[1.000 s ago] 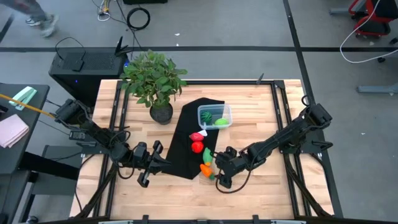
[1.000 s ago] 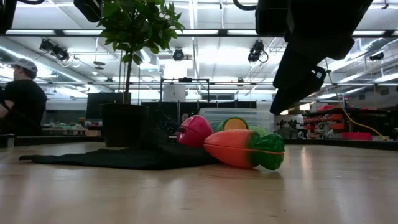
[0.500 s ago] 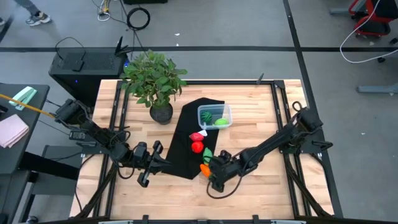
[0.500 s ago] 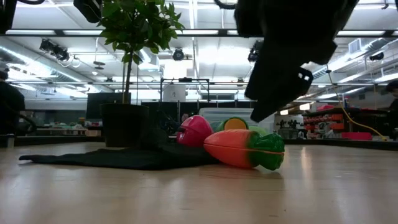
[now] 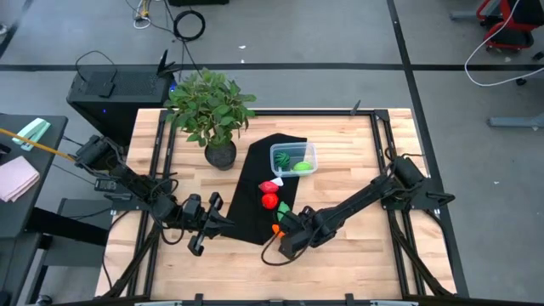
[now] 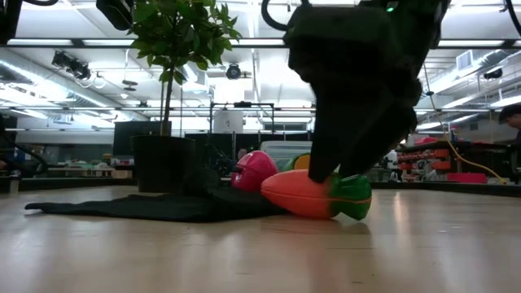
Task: Pick and placing Produce into tupperware
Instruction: Put the carrot into the transparent bin
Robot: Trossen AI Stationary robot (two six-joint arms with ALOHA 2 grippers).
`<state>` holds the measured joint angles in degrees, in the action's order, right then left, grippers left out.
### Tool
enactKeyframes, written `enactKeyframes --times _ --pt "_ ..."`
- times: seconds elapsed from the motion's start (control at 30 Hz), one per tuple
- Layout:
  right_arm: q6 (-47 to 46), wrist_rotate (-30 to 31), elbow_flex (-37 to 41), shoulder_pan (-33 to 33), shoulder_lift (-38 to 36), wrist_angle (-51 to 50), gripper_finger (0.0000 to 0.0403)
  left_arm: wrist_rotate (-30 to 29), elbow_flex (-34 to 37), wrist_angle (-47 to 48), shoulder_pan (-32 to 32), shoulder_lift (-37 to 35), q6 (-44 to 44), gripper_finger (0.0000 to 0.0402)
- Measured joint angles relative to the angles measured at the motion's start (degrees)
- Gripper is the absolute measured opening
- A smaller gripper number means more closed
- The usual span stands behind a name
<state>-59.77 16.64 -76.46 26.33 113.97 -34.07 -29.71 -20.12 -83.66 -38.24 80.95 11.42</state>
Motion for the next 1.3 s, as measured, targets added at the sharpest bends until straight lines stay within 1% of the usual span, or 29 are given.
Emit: enactKeyframes --times 0.13,0.37,0.53,0.8,1.17,1.3 --pt "-2.62 -0.02 -0.05 -0.08 0.84 0.13 0.0295 0.0 0.0 0.0 0.0 0.0 0.02 0.0024" --pt "-1.73 -0.04 -0.05 -0.07 0.84 0.54 0.0284 0.0 0.0 0.01 0.0 0.0 0.02 0.003" --pt "-1.6 -0.2 -0.05 -0.07 0.84 0.55 0.0263 0.0 0.0 -0.02 0.0 0.0 0.02 0.0034" --pt "-0.91 -1.07 -0.05 -0.06 0.84 2.03 0.023 0.0 0.0 -0.01 0.0 0.0 0.02 0.0021" --pt "-0.48 -1.29 -0.05 -0.05 0.84 2.45 0.0222 0.0 0.0 -0.01 0.0 0.0 0.02 0.0031" --pt "-0.48 -1.29 -0.05 -0.05 0.82 2.45 0.0209 0.0 0.0 -0.02 0.0 0.0 0.02 0.0026"
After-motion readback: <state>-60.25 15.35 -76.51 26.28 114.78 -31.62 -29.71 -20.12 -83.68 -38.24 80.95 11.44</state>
